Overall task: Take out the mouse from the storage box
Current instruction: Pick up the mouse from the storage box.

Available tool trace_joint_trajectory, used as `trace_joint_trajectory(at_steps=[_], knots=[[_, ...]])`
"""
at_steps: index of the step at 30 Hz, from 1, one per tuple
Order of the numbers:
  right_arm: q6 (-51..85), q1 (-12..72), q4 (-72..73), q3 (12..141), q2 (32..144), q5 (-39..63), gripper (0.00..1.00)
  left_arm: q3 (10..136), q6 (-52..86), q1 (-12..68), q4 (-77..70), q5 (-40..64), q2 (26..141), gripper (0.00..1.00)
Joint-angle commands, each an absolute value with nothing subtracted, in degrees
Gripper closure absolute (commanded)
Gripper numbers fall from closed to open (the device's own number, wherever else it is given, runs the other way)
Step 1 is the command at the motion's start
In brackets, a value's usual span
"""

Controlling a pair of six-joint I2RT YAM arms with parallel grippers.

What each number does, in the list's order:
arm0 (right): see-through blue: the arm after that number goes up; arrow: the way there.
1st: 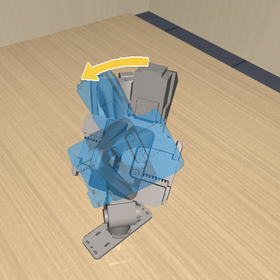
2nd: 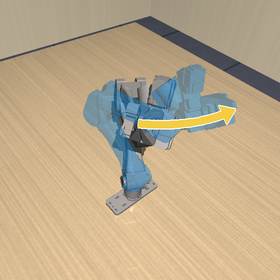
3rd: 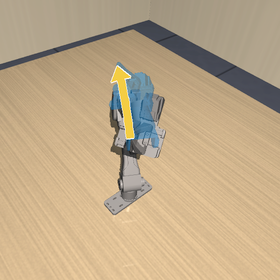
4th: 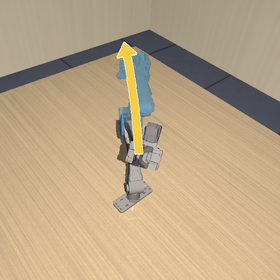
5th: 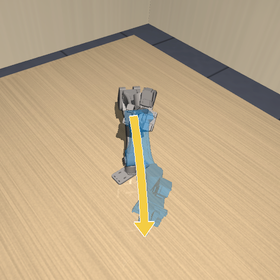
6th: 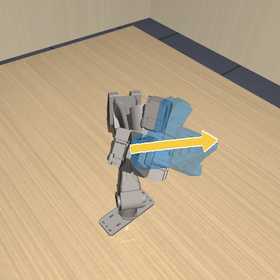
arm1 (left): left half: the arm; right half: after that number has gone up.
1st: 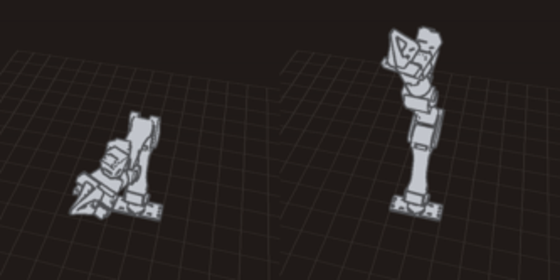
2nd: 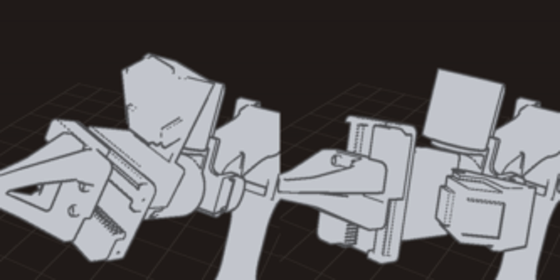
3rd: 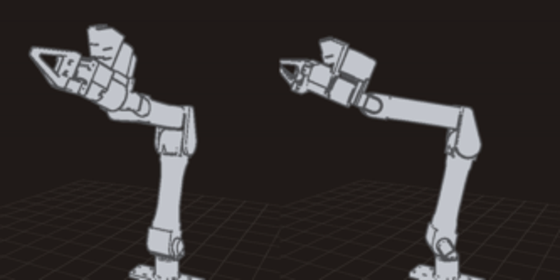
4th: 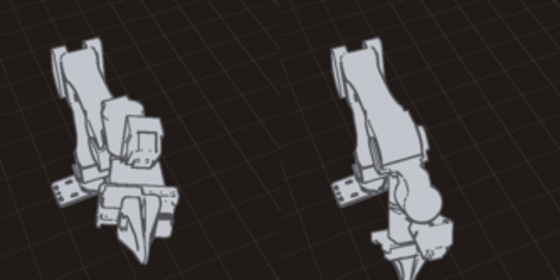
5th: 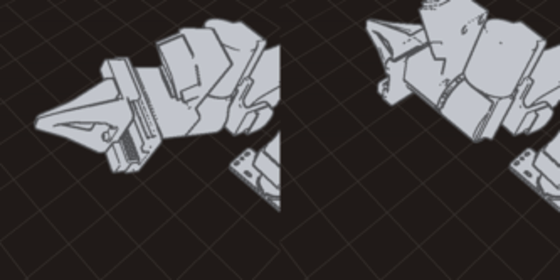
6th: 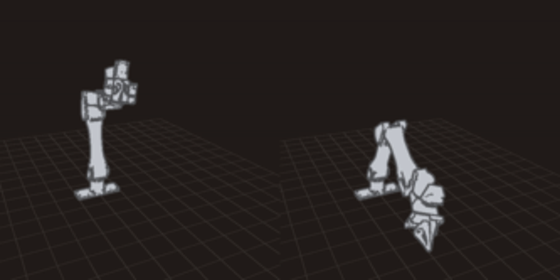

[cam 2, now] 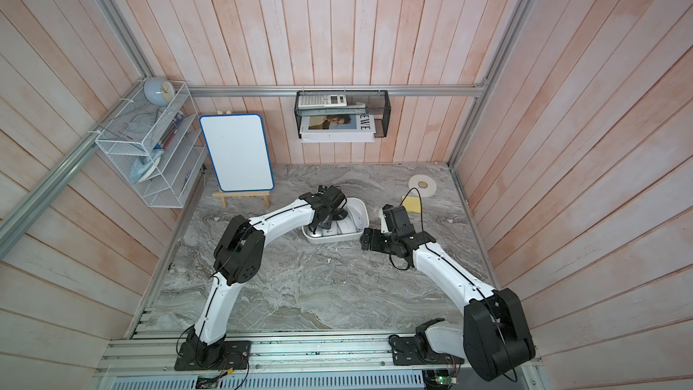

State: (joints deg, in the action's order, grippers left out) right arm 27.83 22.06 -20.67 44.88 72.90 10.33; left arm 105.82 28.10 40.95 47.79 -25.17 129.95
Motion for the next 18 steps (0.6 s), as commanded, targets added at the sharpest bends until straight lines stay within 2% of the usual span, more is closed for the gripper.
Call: trace_joint_trajectory(at_steps=[1, 18], knots=[[27.9, 22.4, -21.5, 44.8, 73.3, 9.6, 0.09, 105.1, 28.5, 41.9, 49.7, -26.2, 126.4, 0.51], [27.3, 22.5, -22.1, 46.1, 74.4, 9.5, 0.1, 106.9, 29.2, 41.1, 53.4, -28.6, 121.8, 0.52]])
